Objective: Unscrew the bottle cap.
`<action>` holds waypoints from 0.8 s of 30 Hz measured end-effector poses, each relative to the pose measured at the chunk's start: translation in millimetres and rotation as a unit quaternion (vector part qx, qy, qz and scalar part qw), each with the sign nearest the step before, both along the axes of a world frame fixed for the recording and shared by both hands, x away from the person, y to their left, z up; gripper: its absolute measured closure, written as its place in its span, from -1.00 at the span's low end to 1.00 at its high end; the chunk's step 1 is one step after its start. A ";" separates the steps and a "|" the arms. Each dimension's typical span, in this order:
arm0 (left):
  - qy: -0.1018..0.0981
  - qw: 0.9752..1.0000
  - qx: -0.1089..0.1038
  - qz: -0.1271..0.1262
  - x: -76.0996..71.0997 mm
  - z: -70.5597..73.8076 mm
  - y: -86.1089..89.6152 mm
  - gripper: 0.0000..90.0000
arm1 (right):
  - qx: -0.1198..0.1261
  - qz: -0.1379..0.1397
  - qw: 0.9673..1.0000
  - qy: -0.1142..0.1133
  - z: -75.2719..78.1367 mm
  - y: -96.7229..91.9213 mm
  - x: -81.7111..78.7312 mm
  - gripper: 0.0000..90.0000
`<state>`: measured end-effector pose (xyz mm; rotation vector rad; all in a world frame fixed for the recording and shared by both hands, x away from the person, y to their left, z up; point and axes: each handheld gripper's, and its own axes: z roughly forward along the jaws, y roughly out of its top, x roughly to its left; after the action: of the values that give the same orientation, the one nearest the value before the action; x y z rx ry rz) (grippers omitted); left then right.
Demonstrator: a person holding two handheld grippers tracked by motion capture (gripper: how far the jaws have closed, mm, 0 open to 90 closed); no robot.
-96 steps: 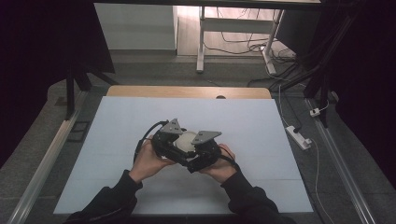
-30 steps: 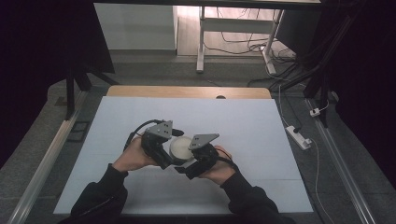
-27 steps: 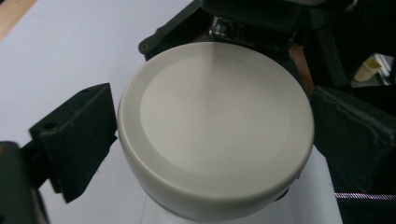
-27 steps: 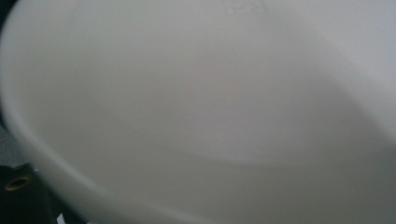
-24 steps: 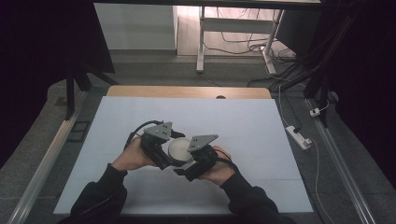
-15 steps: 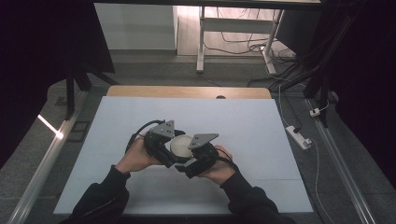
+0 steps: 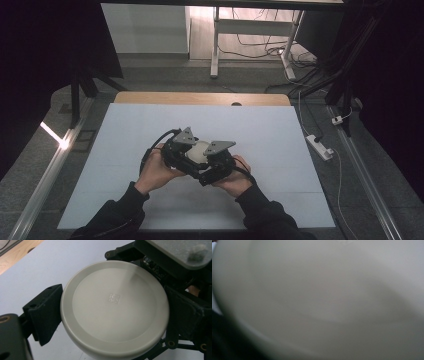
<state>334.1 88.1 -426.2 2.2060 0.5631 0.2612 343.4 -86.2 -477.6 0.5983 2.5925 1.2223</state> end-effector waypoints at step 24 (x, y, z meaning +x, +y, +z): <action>-0.007 1.000 -0.019 0.015 -2.0 12.3 9.3 -0.82 | 0.008 0.005 1.000 -0.001 1.3 -1.4 0.2 -0.85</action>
<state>332.1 97.4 -413.8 2.1593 0.5887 0.2794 343.6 -87.6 -476.3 0.5878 2.5880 1.2480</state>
